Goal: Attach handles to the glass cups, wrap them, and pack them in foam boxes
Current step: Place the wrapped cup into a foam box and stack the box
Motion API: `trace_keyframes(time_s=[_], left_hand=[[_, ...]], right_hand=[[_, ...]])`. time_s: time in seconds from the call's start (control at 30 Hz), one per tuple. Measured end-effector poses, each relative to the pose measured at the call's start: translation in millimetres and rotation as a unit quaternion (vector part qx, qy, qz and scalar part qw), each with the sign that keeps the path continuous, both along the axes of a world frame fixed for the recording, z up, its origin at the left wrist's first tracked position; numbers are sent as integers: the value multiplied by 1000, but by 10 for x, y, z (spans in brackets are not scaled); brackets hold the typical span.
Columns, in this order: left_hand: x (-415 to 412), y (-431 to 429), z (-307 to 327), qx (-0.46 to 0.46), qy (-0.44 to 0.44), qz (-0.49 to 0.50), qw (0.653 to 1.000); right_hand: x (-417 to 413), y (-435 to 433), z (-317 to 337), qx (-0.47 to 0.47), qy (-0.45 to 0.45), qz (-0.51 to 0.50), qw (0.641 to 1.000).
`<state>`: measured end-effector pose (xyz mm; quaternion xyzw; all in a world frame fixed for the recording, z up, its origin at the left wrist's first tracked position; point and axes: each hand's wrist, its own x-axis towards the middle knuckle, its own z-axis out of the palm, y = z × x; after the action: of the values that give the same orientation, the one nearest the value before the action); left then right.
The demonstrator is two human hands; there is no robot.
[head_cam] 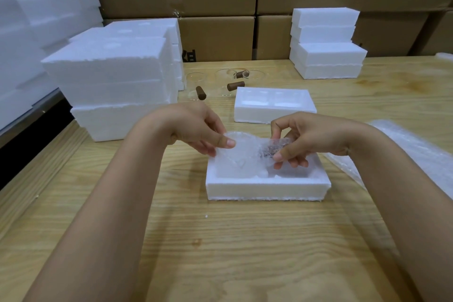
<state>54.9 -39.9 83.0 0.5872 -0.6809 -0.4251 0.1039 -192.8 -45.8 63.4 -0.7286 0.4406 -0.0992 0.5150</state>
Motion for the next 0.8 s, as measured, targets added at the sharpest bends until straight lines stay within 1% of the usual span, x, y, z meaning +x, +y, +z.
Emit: trace_keyframes(time_s=[0.13,0.3,0.37,0.47,0.53,0.67,0.8], left_hand=[[53,-2,-18,-10,-57,-26,998],[117,14,-53,-3,-36,-48,998],[140,22,-69,15,-42,-98,994],[159,24,-120,61,-13,-177,982],[118,26,-146,48,-4,-181,982],[65,4,-189,-4,33,-159,987],[95,-4,-227,-2,62,-161,985]], right_hand=[[32,15,4,-21,33,1,999],[3,49,74,-32,54,26,998],[-28,59,108,-27,43,26,998],[-35,33,74,-38,10,9,999],[-31,6,31,-52,5,-5,999],[-41,-21,1,-62,-4,-4,998],[-43,-25,-10,-60,-17,8,998]])
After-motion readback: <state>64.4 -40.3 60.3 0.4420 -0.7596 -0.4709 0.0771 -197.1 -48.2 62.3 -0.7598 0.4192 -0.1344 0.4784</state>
